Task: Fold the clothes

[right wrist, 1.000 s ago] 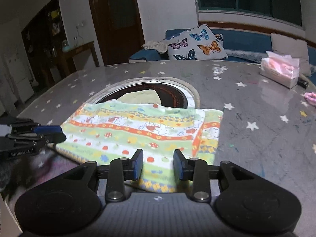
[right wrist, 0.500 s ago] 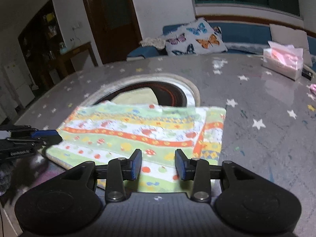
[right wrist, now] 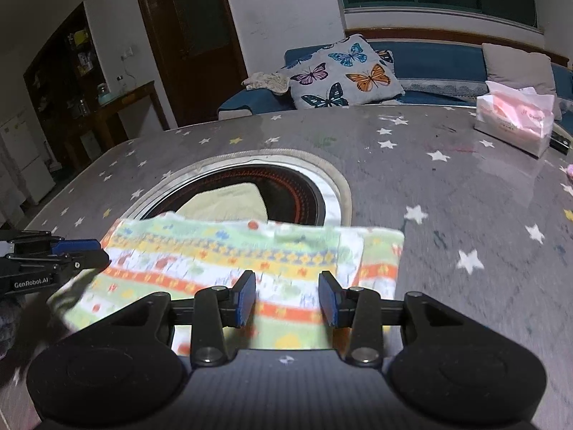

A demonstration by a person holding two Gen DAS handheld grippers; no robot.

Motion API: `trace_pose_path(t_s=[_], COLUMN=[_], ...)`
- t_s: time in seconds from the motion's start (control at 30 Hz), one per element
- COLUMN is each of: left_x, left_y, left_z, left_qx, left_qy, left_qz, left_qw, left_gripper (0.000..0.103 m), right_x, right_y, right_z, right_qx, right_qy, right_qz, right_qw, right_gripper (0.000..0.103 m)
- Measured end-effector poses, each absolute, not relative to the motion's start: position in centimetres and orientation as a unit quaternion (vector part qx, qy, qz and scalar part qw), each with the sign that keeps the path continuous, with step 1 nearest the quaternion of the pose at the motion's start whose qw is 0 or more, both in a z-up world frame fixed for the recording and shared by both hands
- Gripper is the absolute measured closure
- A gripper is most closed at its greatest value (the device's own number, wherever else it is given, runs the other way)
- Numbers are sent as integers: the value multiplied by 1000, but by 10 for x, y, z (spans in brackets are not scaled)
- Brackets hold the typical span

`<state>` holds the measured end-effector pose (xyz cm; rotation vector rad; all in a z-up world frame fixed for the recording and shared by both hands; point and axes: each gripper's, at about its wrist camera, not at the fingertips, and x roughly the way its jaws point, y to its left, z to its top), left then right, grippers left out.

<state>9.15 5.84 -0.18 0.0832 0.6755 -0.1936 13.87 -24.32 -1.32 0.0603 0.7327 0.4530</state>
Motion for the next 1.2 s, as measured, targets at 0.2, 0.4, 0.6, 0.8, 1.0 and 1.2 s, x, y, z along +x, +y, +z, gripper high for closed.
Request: trace_pose_path(t_s=[0.2,0.4,0.6,0.8,1.0,1.2], left_x=[105,113,133,138,142,135], left_y=[63,65,64,61,60,53], left_z=[-8,-5,-8,-5,-10,3], left_qx=[38,34,33,36,50,34], left_qy=[343,342,347,343,348,335], left_qz=[-81,-73,-55,-49,-43,-63], left_qw=[935,936,936,937,935,939], left_gripper=[73,71,70,70,69,62], right_x=[164,170,177,177,176,173], right_y=[-241,-234,-230,-229,-227,-223], right_z=[-22,-18,-24,-23,-23,-21], right_qx=[28,25,26,23,17,13], right_qy=[355,353,357,358,357,353], right_qz=[216,214,216,216,216,215], right_qw=[909,910,908,908,909,910], right_gripper=[63,63,63,60,60,53])
